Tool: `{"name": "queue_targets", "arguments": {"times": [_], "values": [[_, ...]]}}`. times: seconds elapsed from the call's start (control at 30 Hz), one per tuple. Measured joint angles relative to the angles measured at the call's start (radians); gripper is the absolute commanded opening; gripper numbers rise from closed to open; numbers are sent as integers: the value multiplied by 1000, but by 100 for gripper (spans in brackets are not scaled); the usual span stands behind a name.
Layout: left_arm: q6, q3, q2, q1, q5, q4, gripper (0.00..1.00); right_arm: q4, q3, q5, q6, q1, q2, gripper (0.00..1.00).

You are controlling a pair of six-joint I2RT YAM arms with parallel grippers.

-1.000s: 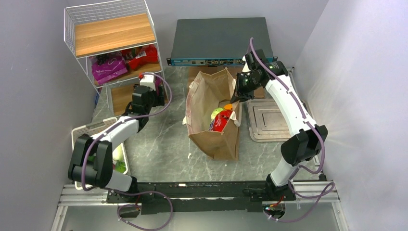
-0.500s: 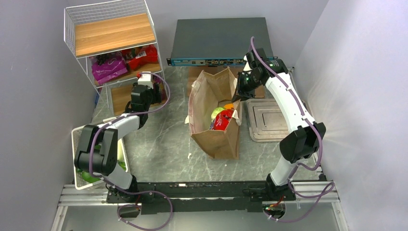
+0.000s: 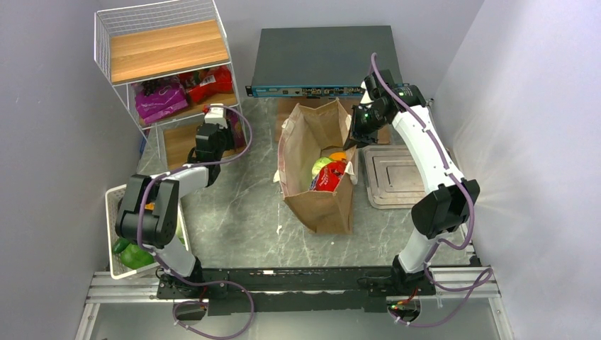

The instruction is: Place the food into the grocery bag and tie it

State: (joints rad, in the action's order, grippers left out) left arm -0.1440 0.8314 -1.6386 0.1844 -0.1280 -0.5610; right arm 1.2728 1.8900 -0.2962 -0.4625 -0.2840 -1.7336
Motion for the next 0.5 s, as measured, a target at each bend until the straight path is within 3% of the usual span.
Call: {"name": "queue_targets", "arguments": {"times": [0.07, 0.33, 0.5], "values": [[-4, 9, -8, -1, 0, -6, 1, 5, 3, 0, 0, 1, 0, 0], [-11, 21, -11, -5, 2, 2, 0, 18, 18, 8, 3, 1, 0, 0], [-20, -16, 69, -5, 4, 46, 0, 17, 18, 8, 0, 1, 0, 0]]}}
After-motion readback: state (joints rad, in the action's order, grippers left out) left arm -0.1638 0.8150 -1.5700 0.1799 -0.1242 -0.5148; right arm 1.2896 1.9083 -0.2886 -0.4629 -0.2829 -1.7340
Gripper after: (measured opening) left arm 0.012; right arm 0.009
